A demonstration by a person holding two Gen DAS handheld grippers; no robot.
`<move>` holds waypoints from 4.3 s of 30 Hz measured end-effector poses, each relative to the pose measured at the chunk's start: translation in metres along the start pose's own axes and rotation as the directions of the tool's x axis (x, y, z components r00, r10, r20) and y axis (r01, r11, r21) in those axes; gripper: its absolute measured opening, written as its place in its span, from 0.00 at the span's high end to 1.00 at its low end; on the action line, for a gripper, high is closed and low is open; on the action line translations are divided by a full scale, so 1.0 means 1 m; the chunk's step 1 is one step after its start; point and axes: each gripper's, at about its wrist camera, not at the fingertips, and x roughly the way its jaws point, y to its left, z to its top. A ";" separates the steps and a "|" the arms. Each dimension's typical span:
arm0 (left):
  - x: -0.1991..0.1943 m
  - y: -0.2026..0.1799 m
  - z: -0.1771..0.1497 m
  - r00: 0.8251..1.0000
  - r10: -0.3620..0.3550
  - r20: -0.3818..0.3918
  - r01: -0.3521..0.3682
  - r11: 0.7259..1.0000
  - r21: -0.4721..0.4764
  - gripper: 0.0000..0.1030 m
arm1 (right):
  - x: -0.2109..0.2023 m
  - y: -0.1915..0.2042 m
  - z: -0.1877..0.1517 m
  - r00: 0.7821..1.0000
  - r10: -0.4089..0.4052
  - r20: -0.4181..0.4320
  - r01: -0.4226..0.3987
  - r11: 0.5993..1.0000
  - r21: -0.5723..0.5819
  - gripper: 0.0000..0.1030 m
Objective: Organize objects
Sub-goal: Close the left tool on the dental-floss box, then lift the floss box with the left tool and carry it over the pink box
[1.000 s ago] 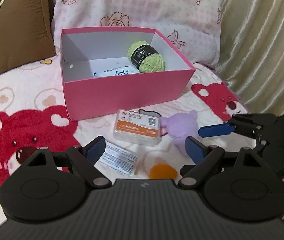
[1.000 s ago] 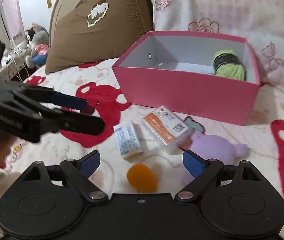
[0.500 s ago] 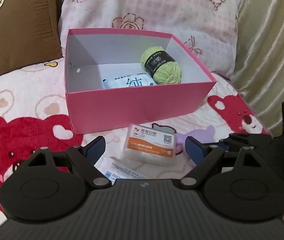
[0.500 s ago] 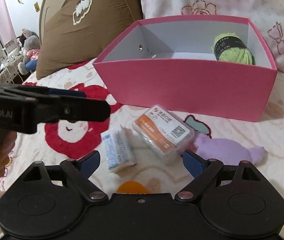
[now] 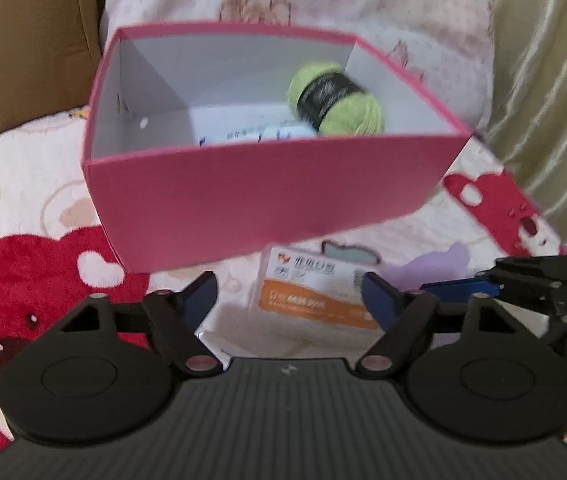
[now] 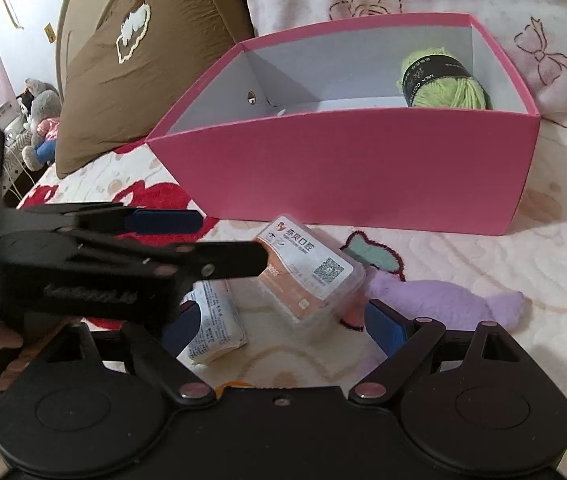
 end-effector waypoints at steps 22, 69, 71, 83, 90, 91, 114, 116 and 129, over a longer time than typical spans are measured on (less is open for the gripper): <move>0.025 0.013 -0.013 0.998 -0.052 0.024 0.055 0.988 -0.146 0.57 | 0.019 -0.016 -0.013 0.999 -0.034 -0.015 0.035 0.999 0.042 0.50; 0.025 -0.006 -0.040 0.989 -0.146 -0.027 0.133 0.953 -0.273 0.57 | 0.033 0.000 -0.017 0.988 -0.153 0.019 0.154 0.972 -0.177 0.12; 0.025 -0.005 -0.041 0.989 -0.149 -0.023 0.137 0.951 -0.276 0.57 | 0.034 0.002 -0.020 0.987 -0.160 0.030 0.162 0.968 -0.191 0.12; 0.018 -0.018 -0.044 0.994 -0.109 -0.012 0.104 0.970 -0.218 0.58 | 0.027 0.004 -0.027 0.986 -0.146 0.081 0.163 0.949 -0.269 0.13; 0.009 -0.025 -0.045 0.996 -0.084 -0.021 0.077 0.972 -0.222 0.57 | 0.019 0.009 -0.032 0.985 -0.141 0.101 0.164 0.945 -0.282 0.13; 0.006 -0.025 -0.044 0.996 -0.085 -0.023 0.077 0.972 -0.224 0.57 | 0.017 0.011 -0.032 0.985 -0.142 0.099 0.165 0.945 -0.282 0.13; -0.087 -0.038 -0.039 0.994 -0.099 0.052 0.107 0.976 -0.187 0.60 | -0.050 0.061 -0.026 0.983 -0.120 0.140 0.156 0.946 -0.284 0.11; -0.096 -0.043 -0.038 0.994 -0.101 0.048 0.107 0.981 -0.161 0.59 | -0.055 0.066 -0.027 0.981 -0.132 0.144 0.169 0.944 -0.284 0.11; -0.132 -0.046 -0.035 0.993 -0.113 0.030 0.116 0.980 -0.158 0.59 | -0.083 0.093 -0.029 0.974 -0.163 0.157 0.204 0.935 -0.291 0.11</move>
